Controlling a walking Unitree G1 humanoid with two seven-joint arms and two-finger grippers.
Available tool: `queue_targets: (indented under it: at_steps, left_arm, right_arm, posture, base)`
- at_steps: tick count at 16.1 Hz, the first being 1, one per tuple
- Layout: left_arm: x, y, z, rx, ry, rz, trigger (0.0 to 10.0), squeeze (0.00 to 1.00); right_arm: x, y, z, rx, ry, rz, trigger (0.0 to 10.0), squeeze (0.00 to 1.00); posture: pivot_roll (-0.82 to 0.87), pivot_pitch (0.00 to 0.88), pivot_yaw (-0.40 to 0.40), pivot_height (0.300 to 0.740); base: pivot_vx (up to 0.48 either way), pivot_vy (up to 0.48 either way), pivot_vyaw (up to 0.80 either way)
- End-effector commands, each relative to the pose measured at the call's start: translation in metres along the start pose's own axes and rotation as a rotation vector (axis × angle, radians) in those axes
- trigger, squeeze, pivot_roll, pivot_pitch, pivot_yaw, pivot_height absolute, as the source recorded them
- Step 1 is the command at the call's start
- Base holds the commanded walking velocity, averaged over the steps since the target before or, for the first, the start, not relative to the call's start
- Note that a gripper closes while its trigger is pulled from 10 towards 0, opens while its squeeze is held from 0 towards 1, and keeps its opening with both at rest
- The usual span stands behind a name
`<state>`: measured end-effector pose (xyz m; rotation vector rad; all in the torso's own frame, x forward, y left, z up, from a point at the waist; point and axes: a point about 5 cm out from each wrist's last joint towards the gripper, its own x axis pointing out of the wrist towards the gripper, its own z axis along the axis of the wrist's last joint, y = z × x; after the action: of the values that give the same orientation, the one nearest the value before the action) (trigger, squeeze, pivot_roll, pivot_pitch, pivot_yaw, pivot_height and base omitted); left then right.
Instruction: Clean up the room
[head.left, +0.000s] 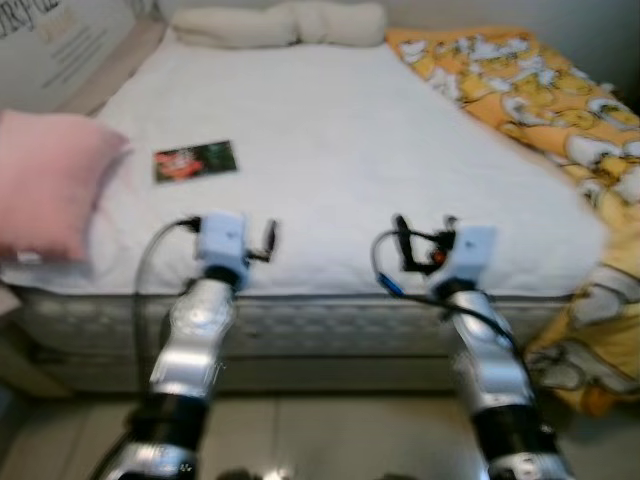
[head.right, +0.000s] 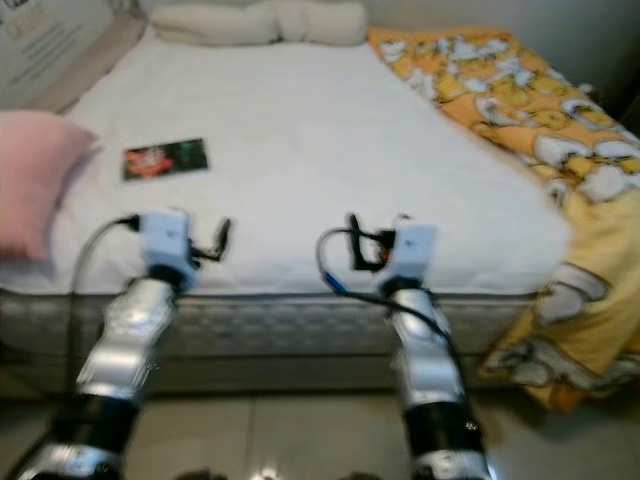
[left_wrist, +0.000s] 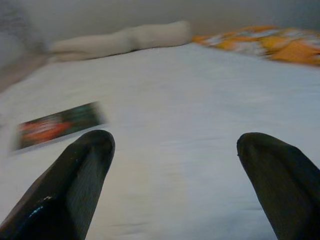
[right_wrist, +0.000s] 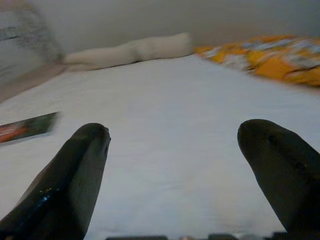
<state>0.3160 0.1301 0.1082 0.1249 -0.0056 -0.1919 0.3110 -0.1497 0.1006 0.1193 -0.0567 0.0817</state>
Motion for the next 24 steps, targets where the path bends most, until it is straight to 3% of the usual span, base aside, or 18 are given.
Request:
queue_targets:
  at_steps: [1,4,8,16,24]
  left_arm:
    - [0.0017,0.0044,0.0051,0.014,-0.017,0.0,10.0,0.0]
    - [0.0027,0.0043,0.0025,-0.012,0.005,0.003,10.0,0.0]
    - [0.0031,0.0049,-0.0016,-0.047,0.027,0.022,10.0,0.0]
    - [0.003,0.004,-0.002,-0.01,0.033,0.006,10.0,0.0]
    - [0.0039,-0.0009,0.0024,0.034,0.009,-0.039,10.0,0.0]
  right_arm:
    - [0.002,0.0039,0.0036,-0.004,-0.021,0.007,10.0,0.0]
    - [0.0011,0.0049,0.0017,-0.004,-0.015,0.008,10.0,0.0]
    - [0.0002,0.0051,0.001,-0.011,-0.011,0.021,10.0,0.0]
    - [0.0014,0.0051,-0.0006,-0.003,-0.005,0.015,10.0,0.0]
    - [0.0015,0.0057,-0.0014,-0.005,-0.001,0.009,10.0,0.0]
  posture:
    - [-0.05,0.0,0.003,0.736]
    - [-0.05,0.0,0.002,0.736]
    - [-0.05,0.0,0.0,0.736]
    - [-0.04,0.0,0.0,0.736]
    - [-0.05,0.0,0.003,0.736]
  base:
    - [0.0,-0.48,0.0]
    - [0.0,-0.414,0.0]
    - [0.0,0.0,0.5]
    - [0.0,0.0,0.61]
    - [0.0,-0.48,0.0]
